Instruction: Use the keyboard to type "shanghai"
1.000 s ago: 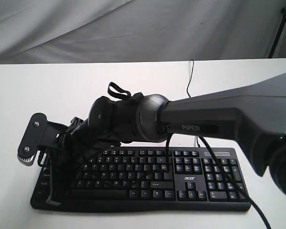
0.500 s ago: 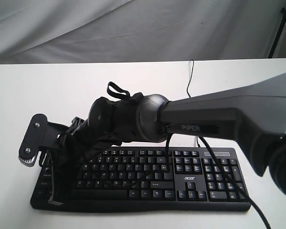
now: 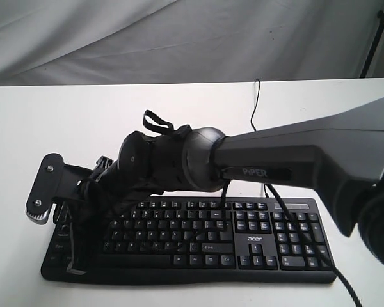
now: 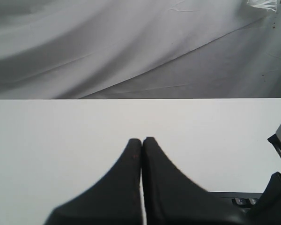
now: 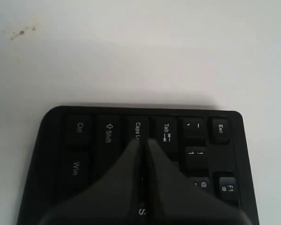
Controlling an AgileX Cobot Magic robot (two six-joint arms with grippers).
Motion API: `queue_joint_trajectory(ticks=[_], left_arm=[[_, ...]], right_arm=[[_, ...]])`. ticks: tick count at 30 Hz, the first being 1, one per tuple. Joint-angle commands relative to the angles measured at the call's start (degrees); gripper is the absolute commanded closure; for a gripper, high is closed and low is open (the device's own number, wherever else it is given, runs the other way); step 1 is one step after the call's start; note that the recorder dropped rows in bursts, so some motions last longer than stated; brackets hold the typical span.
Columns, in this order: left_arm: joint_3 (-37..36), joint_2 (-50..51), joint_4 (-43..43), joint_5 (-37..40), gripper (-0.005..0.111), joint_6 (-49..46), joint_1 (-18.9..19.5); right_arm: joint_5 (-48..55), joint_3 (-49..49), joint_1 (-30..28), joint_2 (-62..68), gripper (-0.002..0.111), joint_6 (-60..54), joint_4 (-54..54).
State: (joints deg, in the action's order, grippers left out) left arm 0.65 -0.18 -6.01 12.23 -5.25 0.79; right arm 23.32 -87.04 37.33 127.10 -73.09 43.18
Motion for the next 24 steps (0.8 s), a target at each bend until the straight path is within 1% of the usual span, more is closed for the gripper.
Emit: queue_joint_trajectory(ticks=[1, 24], left_arm=[[-0.03, 0.18, -0.23, 0.00, 0.106, 0.07, -0.23], [-0.03, 0.18, -0.23, 0.00, 0.106, 0.07, -0.23]], right_arm=[[-0.60, -0.42, -0.03, 0.61, 0.108, 0.11, -0.44], [-0.71, -0.42, -0.03, 0.85, 0.108, -0.74, -0.55]])
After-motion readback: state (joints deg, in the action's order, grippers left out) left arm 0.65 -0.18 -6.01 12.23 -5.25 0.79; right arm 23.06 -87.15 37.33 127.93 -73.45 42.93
